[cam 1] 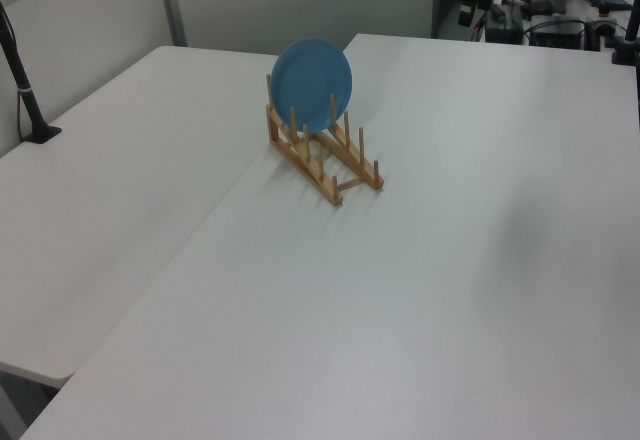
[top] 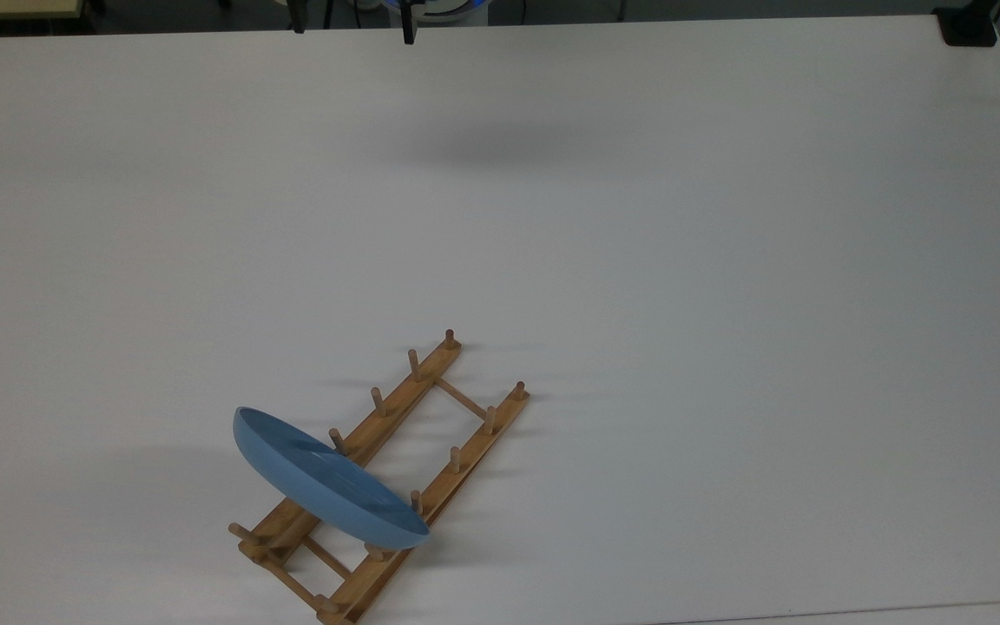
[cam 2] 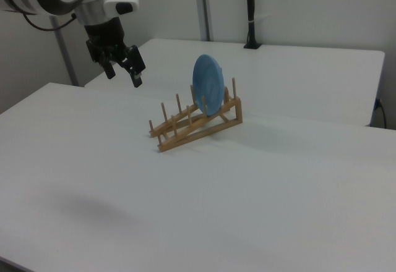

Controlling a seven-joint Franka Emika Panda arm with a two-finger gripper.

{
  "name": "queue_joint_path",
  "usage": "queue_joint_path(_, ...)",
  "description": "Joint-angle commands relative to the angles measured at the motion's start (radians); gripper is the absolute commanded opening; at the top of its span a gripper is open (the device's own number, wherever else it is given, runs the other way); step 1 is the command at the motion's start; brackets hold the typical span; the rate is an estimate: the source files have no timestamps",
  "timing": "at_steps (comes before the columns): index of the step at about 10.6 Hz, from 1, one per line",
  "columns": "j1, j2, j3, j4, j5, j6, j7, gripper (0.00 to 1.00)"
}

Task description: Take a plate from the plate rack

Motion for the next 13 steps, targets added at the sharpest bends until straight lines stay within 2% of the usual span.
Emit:
queue_joint_path(1, 0.026, -0.007, 0.002, -0.004, -0.004, -0.024, 0.002, 1.0)
queue_joint_path(10, 0.034, 0.001, 0.002, -0.001, -0.005, -0.024, -0.009, 1.0)
queue_joint_path(11, 0.035, 0.001, 0.0, -0.001, -0.007, -0.024, -0.036, 1.0)
queue_joint_path(13, 0.023, 0.001, -0.01, 0.002, -0.007, -0.027, -0.214, 1.0)
